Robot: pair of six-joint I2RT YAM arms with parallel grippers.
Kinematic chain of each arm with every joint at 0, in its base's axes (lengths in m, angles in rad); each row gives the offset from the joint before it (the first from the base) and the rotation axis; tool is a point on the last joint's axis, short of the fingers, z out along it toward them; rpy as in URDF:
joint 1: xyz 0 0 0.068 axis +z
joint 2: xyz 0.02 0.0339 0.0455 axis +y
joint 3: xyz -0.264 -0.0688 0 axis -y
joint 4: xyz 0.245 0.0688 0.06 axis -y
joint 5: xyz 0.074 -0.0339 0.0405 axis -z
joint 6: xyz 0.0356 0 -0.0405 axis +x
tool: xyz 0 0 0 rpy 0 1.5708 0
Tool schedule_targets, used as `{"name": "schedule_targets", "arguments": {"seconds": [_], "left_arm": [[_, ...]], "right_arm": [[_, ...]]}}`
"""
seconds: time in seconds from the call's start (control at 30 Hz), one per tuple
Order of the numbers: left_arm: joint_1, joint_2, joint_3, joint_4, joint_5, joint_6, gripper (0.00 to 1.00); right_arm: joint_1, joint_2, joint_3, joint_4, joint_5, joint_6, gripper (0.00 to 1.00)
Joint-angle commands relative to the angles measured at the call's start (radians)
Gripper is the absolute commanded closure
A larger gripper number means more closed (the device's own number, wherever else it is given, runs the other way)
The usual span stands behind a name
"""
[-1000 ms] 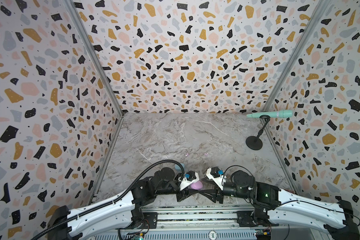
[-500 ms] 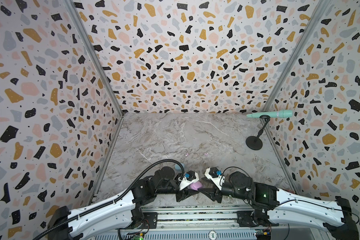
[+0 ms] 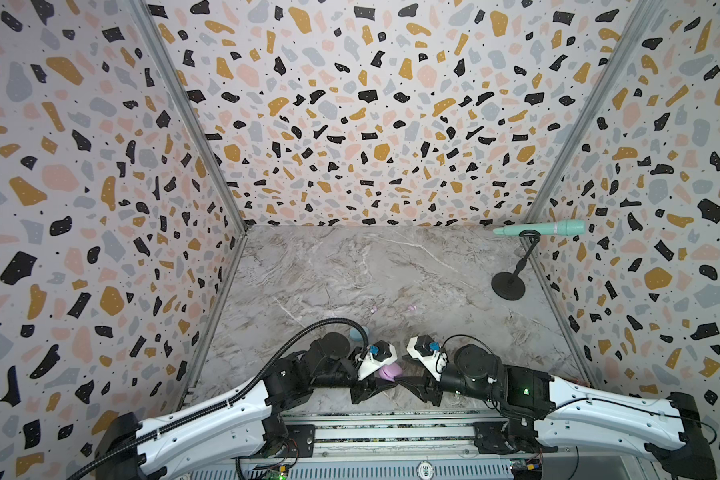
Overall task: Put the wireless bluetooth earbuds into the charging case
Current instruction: 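Pull the pink case lid open with the right gripper while the left holds the base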
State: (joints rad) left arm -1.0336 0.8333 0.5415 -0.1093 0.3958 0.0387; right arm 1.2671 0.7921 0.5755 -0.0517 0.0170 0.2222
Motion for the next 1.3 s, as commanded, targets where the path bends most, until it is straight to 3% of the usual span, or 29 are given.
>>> {"name": "schedule_targets", "arguments": {"seconds": [0.0, 0.33, 0.8, 1.27], "left_arm": [[-0.003, -0.005, 0.044, 0.049, 0.055, -0.002, 1.00], [0.000, -0.002, 0.044, 0.048, 0.052, 0.000, 1.00], [0.003, 0.006, 0.052, 0.037, 0.048, 0.008, 1.00], [0.006, 0.001, 0.051, 0.035, 0.055, 0.009, 1.00]], "right_arm": [[0.009, 0.013, 0.039, -0.018, 0.060, -0.010, 0.45], [0.040, 0.017, 0.040, -0.013, 0.073, -0.029, 0.44], [0.078, -0.002, 0.039, -0.014, 0.066, -0.046, 0.34], [0.083, 0.070, 0.061, -0.056, 0.186, -0.046, 0.42]]}}
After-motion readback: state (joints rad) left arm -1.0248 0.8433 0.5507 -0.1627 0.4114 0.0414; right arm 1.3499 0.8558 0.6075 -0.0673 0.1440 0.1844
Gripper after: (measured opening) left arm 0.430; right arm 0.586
